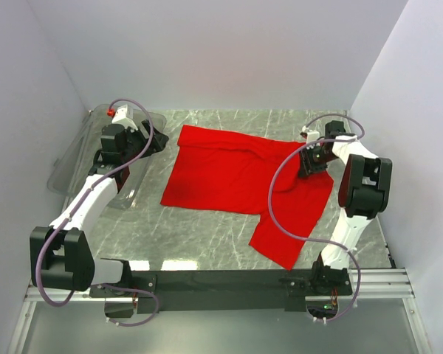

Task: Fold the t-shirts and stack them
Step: Fold the tshirt

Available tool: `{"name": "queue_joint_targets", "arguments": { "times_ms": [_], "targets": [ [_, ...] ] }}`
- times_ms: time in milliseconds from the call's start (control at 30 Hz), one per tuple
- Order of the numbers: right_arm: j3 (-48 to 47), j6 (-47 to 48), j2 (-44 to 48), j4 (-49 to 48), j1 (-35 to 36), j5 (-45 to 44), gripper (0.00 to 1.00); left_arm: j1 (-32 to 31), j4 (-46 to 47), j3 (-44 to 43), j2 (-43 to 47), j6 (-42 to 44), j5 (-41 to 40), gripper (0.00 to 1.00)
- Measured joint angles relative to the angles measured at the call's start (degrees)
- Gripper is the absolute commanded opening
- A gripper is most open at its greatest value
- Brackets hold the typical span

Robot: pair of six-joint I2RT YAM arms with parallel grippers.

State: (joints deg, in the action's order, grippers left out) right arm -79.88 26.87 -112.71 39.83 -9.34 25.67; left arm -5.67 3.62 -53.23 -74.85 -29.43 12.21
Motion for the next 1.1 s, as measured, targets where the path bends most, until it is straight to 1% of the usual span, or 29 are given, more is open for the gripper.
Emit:
{"name": "queue_joint_targets", "arguments": {
  "times_ms": [300,400,500,600,633,700,733,800,967,1100],
  "targets": [
    [-0.5,-0.1,-1.6,1.9,1.6,-1.0,0.44,0.0,0.0,0.0,0.0,0.0,0.0,0.83],
    [-0.5,-0.4,-2.0,1.9,2.1,-1.9,0.42,0.0,0.0,0.0,0.0,0.0,0.0,0.83],
    [-0.5,-0.7,-2.0,1.8,2.3,-2.8,0.38,0.0,0.0,0.0,0.0,0.0,0.0,0.83],
    [-0.3,-1.1,-2.0,1.4,2.4,-3.9,0.28,0.0,0.0,0.0,0.0,0.0,0.0,0.83],
    [-0.3,-1.3,-2.0,1.2,2.4,-4.3,0.22,0.0,0.0,0.0,0.0,0.0,0.0,0.83],
    [0.0,-1.6,-1.8,0.6,2.4,-4.8,0.16,0.0,0.0,0.0,0.0,0.0,0.0,0.83],
    [0.4,-1.7,-1.6,0.3,2.4,-4.9,0.08,0.0,0.0,0.0,0.0,0.0,0.0,0.83],
    [0.8,-1.8,-1.2,0.4,2.4,-5.0,0.0,0.0,0.0,0.0,0.0,0.0,0.0,0.83],
    [1.4,-2.2,0.5,1.4,2.3,-4.7,0.0,0.0,0.0,0.0,0.0,0.0,0.0,0.83],
    [2.1,-2.6,4.0,2.4,2.1,-3.7,0.0,0.1,0.0,0.0,0.0,0.0,0.0,0.83]
  ]
}}
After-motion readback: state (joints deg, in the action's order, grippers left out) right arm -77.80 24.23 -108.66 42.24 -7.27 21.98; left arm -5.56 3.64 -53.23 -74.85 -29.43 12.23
